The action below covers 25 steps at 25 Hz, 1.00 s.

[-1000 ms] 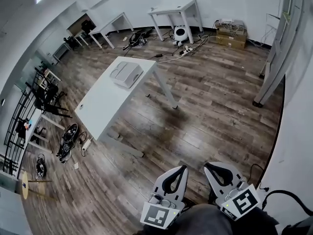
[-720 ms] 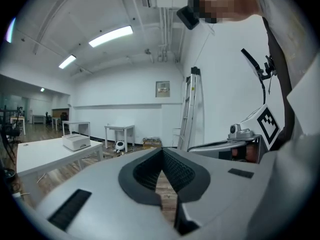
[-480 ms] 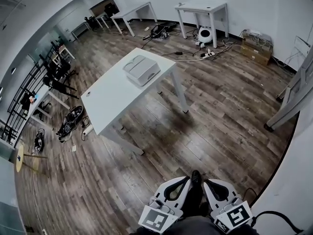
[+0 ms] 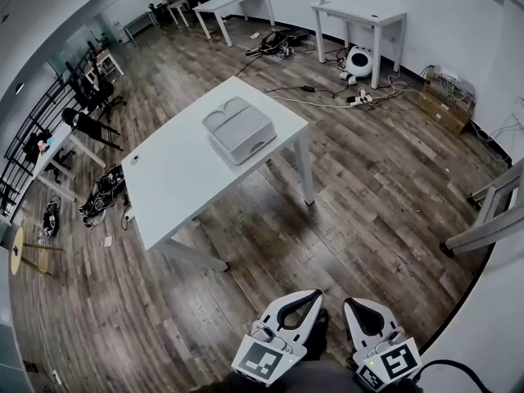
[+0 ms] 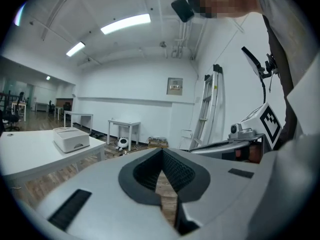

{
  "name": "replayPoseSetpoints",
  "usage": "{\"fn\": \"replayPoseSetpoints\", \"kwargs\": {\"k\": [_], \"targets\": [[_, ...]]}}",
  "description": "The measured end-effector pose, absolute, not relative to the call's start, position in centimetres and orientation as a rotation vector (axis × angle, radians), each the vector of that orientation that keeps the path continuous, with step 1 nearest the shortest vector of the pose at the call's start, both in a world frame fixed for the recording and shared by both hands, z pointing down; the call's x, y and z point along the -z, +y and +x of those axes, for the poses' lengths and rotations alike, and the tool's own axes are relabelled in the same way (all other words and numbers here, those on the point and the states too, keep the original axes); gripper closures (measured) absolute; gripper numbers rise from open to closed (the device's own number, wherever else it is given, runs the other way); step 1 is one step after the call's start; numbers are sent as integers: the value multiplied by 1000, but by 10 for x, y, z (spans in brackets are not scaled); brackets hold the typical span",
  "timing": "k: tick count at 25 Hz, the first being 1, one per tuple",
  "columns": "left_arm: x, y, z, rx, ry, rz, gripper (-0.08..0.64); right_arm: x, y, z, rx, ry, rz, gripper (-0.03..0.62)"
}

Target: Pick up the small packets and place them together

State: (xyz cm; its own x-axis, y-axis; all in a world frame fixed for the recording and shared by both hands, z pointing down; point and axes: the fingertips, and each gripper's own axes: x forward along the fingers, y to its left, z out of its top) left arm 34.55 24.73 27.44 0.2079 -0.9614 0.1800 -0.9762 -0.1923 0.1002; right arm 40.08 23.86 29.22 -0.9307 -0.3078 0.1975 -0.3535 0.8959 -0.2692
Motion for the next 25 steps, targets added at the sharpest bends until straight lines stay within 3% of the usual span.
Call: {"fn": "replayPoseSetpoints", "kwargs": {"k": [10,25], "targets": [[-266,189,290,-19,-1914,2260,558,-274,178,340,-360,-2889,437,588],[-264,105,234,-129,-2134,2026,558,-273,65,273,-407,-2961,145,588]]}}
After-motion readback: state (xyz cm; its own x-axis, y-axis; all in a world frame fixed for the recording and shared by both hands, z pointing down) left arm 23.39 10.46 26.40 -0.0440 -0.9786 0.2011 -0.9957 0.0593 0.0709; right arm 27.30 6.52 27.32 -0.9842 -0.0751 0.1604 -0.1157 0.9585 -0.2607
